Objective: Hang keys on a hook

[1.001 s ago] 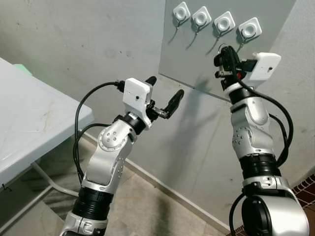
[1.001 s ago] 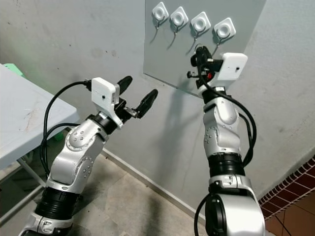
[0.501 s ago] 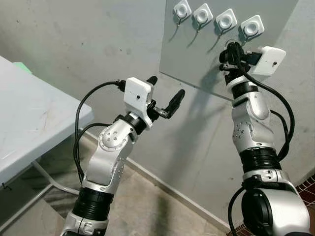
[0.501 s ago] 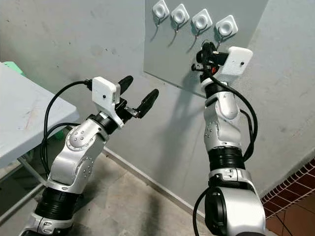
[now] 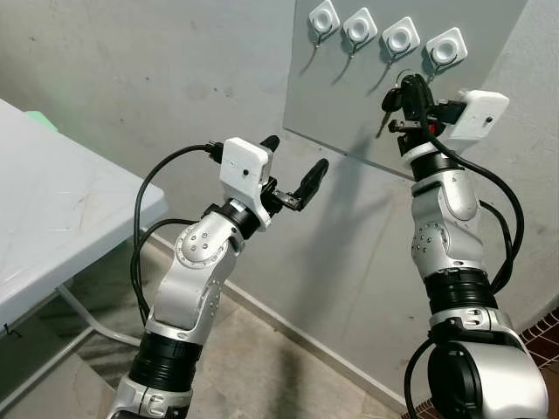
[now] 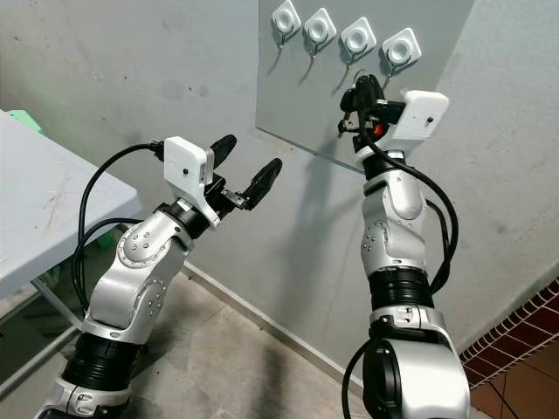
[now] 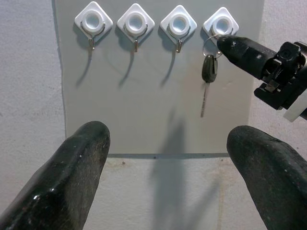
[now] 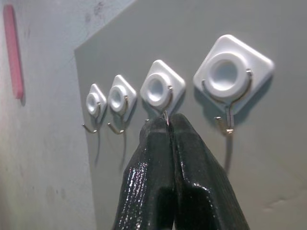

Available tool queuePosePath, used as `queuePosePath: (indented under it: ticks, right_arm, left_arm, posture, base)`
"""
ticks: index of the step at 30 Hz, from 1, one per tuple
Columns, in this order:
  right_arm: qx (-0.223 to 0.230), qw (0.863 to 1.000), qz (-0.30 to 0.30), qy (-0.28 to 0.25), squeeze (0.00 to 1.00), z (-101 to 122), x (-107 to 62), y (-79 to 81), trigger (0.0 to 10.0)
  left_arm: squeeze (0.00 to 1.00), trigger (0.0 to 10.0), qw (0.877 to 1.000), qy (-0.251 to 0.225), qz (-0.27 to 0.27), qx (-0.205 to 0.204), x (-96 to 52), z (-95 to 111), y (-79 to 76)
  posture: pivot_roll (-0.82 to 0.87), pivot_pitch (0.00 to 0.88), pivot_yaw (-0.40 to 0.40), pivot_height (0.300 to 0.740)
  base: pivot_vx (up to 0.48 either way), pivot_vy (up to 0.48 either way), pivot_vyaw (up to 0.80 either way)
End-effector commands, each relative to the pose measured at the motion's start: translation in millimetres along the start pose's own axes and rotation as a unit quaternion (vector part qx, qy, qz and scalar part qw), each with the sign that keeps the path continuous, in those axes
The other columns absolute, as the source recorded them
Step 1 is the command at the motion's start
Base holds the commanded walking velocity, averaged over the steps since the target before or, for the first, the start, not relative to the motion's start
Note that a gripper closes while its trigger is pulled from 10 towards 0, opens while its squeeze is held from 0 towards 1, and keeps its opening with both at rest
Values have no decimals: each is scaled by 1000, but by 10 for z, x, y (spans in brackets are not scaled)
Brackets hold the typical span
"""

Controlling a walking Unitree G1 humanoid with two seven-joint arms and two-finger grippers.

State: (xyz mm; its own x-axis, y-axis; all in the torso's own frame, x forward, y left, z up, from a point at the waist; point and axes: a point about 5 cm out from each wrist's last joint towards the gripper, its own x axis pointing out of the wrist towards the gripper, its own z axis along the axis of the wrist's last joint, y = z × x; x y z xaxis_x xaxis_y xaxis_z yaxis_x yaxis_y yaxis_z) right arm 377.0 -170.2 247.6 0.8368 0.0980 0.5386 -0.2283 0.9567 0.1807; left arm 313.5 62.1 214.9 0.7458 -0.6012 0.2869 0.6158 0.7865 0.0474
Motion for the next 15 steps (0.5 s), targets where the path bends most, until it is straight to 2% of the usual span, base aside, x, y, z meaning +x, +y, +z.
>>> queuePosePath:
  ticks: [1,15]
  right_arm:
    - [0,1000,-10,-22,0,84,6,-44,10000]
    - [13,999,-32,-24,0,102,27,-100,10000]
  left_arm:
    - [0,10000,1000,-7,-5,3,17,56,-13]
    - [0,10000,1000,-8,-6,0,27,62,-15]
  posture:
    - [27,0,-44,702]
    - [27,0,-42,702]
  base:
    - [0,0,0]
    - [0,0,0]
